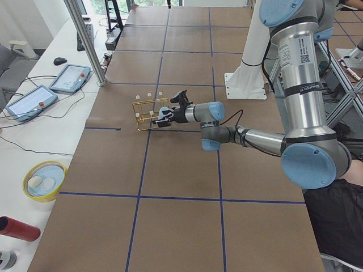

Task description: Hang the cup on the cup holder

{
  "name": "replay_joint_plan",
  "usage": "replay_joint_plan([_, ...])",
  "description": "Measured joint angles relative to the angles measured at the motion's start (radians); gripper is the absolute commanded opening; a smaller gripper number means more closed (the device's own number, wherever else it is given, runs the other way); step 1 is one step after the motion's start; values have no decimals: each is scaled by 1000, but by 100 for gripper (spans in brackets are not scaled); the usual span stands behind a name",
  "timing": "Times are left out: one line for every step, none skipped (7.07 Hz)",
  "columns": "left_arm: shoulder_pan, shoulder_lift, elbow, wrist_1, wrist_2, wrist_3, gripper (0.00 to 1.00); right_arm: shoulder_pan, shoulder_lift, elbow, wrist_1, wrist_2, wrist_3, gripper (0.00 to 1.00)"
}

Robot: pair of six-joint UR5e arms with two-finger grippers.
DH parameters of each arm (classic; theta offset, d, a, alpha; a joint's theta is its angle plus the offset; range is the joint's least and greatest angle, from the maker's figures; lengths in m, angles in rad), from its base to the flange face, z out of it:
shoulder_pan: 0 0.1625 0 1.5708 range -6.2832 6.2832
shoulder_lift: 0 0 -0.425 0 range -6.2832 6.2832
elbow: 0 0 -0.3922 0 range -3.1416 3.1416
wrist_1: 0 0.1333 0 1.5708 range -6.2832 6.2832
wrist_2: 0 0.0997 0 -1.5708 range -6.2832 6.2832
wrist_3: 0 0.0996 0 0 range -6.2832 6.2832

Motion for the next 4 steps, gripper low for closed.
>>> replay_joint_plan([-93,-2,12,47,-185,2,100,0,0,0,0,0,0,100])
replay_joint_plan([-188,-8,42,108,-368,6,100,0,0,0,0,0,0,100])
replay_joint_plan([-276,-20,77,191,-521,8,100,0,0,0,0,0,0,100])
replay_joint_plan([-347,-33,98,305,-638,9,100,0,0,0,0,0,0,100])
